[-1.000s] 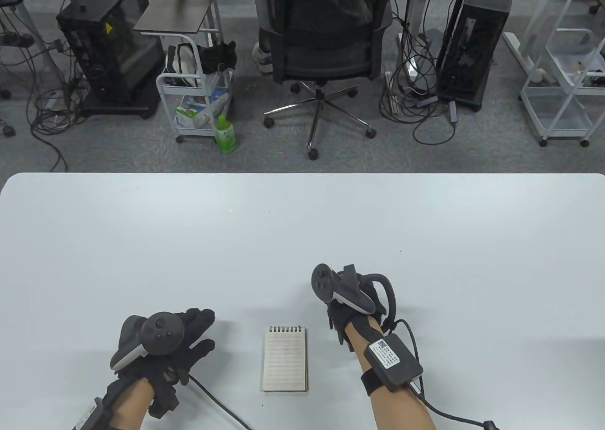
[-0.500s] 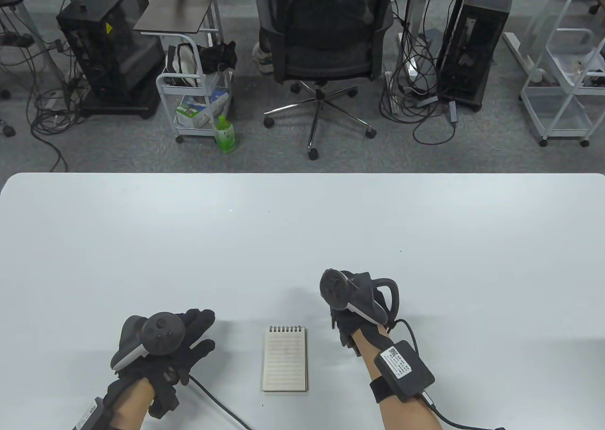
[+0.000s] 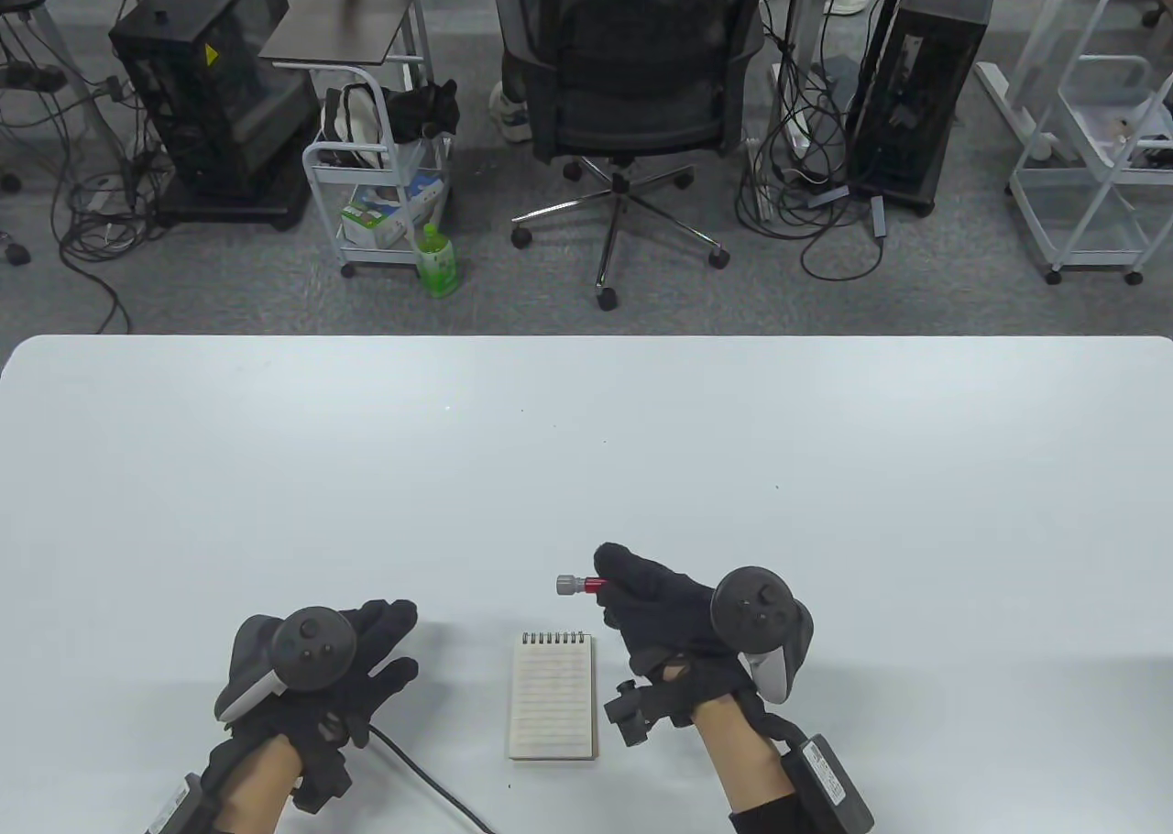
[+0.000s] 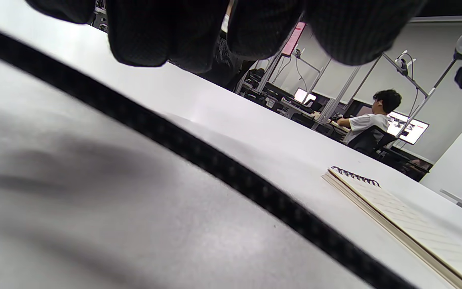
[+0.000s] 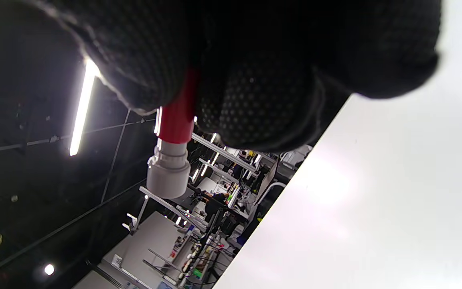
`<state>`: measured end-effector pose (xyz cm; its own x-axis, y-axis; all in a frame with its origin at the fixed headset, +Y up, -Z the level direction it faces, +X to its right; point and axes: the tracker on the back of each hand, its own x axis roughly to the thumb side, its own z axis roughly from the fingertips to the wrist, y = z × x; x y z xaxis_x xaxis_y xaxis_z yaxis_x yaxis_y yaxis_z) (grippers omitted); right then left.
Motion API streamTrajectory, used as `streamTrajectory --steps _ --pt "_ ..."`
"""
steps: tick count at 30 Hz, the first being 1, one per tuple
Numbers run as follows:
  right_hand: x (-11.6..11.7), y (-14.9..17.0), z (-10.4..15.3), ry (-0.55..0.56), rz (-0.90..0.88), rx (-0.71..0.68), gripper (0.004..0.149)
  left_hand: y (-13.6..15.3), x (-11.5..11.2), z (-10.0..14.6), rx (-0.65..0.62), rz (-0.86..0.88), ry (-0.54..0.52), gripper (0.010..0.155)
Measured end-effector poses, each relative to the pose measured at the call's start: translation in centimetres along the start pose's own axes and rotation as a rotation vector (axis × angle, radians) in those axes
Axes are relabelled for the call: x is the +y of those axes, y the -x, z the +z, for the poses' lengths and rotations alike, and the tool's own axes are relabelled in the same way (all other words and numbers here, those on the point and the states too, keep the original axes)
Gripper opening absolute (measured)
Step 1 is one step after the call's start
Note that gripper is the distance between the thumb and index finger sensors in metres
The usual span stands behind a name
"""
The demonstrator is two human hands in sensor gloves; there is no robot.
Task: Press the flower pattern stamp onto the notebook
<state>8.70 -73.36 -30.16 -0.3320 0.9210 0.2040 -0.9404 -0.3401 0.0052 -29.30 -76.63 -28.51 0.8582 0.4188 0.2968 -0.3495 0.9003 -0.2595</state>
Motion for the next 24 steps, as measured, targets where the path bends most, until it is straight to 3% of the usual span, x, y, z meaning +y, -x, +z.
streamTrajectory --steps 7,15,19,24 --pt "-0.3 1.2 0.2 0.013 -0.065 0.037 0.048 -0.7 -0.2 -0.3 -0.02 0.078 -0.055 0.07" --pt "0.5 0.8 0.6 -0.025 -0.06 -0.002 0.048 -5.4 0.8 -1.1 -0.121 0.276 -0.201 0.069" --pt "0.3 0.5 0.7 -0.028 -0.056 -0.025 0.048 -7.2 1.2 -2.1 -0.156 0.466 -0.248 0.068" --pt "0.4 0.6 0.9 -0.035 -0.092 -0.012 0.048 -8.9 1.1 -3.3 -0.169 0.49 -0.272 0.065"
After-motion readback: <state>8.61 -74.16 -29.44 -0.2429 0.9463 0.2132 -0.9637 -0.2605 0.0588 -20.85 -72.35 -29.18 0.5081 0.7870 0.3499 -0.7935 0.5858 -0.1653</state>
